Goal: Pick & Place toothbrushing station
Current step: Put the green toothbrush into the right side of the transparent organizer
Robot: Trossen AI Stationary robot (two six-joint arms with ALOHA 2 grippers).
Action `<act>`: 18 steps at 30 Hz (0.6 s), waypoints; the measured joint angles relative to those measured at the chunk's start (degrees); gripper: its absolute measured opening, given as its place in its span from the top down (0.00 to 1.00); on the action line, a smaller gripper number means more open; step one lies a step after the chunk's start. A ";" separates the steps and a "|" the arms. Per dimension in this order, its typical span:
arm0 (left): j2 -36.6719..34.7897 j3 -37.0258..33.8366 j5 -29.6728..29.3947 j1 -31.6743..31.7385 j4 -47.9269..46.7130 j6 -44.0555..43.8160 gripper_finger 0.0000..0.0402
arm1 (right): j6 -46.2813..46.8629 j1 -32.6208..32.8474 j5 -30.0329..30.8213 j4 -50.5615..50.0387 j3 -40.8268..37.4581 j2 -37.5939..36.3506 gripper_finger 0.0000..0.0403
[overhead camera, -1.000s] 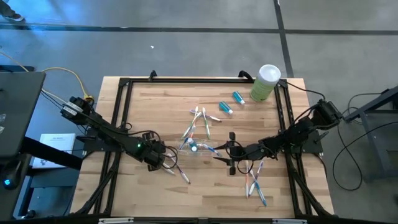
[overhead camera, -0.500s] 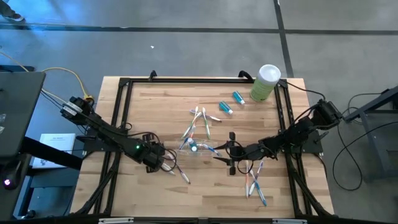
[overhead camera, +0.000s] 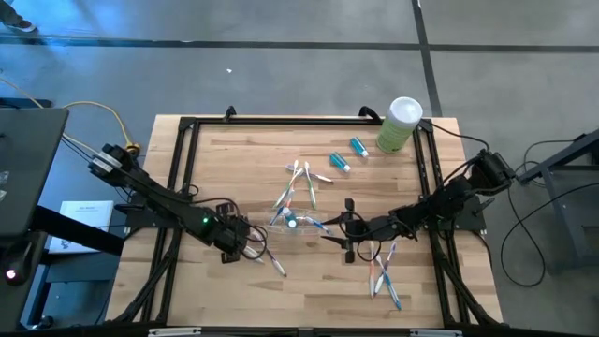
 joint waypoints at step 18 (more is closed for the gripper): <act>0.87 -0.09 -0.30 -3.76 1.19 -3.27 0.59 | -0.24 -0.02 0.02 -0.26 0.00 0.00 0.59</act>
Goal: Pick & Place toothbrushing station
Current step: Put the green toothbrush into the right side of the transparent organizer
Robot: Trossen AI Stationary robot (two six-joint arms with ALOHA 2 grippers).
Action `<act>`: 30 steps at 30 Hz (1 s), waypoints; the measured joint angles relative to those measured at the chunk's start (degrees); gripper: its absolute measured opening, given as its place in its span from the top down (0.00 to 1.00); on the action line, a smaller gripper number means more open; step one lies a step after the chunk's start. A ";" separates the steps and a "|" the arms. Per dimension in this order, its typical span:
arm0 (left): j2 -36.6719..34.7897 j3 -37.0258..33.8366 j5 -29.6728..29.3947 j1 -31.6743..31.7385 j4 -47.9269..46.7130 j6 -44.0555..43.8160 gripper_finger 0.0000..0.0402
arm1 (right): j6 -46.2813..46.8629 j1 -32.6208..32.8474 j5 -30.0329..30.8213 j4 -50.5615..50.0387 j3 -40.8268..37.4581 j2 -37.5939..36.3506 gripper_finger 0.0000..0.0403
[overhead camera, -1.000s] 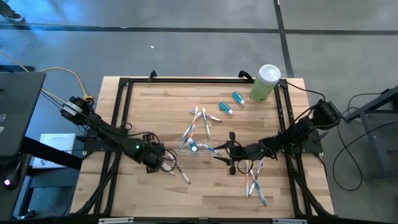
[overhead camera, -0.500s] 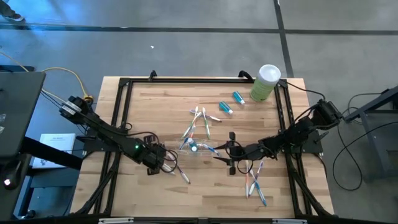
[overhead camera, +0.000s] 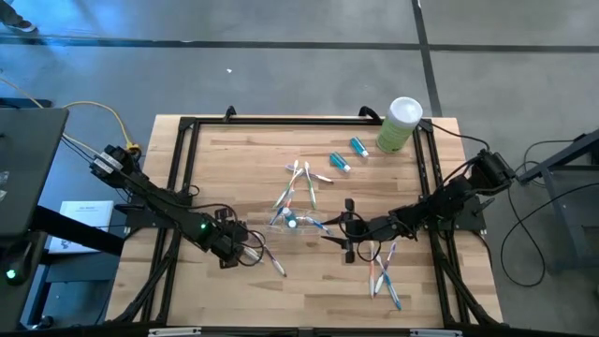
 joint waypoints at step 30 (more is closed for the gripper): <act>8.39 0.06 -1.10 -2.79 -0.23 4.73 0.97 | -1.70 -2.29 -0.20 0.00 0.00 0.00 0.59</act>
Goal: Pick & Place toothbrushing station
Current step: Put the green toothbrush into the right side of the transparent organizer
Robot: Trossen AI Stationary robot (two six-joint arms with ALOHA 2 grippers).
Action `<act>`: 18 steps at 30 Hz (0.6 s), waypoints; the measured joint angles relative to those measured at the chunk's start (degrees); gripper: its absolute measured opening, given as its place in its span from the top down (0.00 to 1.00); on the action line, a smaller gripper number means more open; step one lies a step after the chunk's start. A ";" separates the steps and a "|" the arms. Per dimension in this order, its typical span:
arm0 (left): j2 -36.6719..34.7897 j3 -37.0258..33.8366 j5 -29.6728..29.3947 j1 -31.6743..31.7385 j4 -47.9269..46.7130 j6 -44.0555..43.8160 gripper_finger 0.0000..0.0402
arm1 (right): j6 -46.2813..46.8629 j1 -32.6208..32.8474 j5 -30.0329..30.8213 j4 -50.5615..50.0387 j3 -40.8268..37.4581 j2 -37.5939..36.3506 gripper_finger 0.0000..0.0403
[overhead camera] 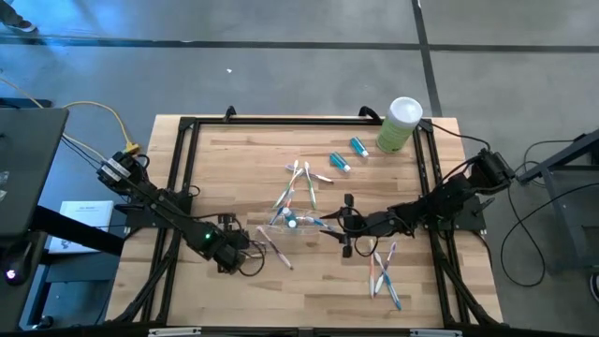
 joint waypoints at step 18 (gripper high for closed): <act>-1.87 21.46 -23.42 -11.45 -10.40 1.47 0.99 | 0.12 5.03 0.00 5.12 0.02 0.00 0.59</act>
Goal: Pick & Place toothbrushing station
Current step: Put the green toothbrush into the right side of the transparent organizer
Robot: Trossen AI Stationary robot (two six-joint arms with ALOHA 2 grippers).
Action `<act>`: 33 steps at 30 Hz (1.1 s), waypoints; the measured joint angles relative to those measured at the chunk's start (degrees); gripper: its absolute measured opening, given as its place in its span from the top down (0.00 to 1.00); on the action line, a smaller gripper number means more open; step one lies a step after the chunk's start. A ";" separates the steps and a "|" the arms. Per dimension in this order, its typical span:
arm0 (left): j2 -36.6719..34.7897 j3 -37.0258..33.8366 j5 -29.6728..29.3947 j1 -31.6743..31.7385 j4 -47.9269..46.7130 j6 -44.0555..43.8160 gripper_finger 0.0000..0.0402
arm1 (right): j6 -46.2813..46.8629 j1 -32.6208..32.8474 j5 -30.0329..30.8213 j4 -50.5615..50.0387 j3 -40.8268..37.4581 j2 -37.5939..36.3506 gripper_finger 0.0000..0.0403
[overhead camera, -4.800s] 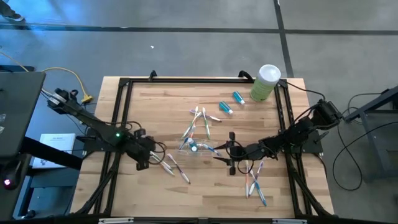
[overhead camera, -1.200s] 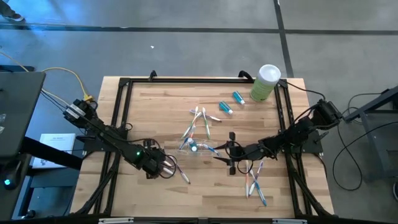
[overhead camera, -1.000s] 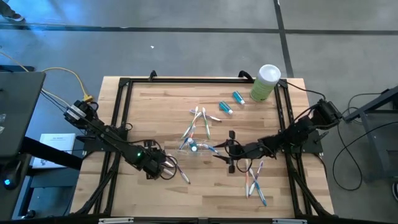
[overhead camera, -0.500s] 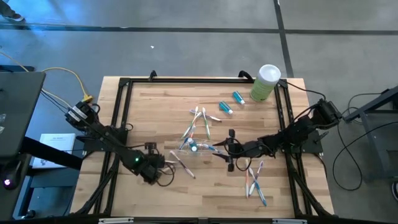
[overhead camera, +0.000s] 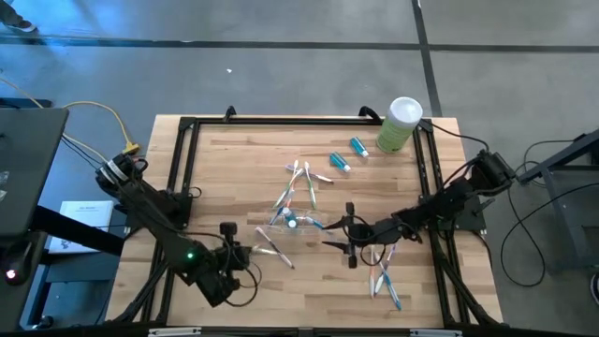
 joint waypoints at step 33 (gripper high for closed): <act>16.48 1.27 -5.53 3.74 57.47 124.20 0.98 | 26.41 -2.53 -18.46 0.99 10.25 6.10 0.55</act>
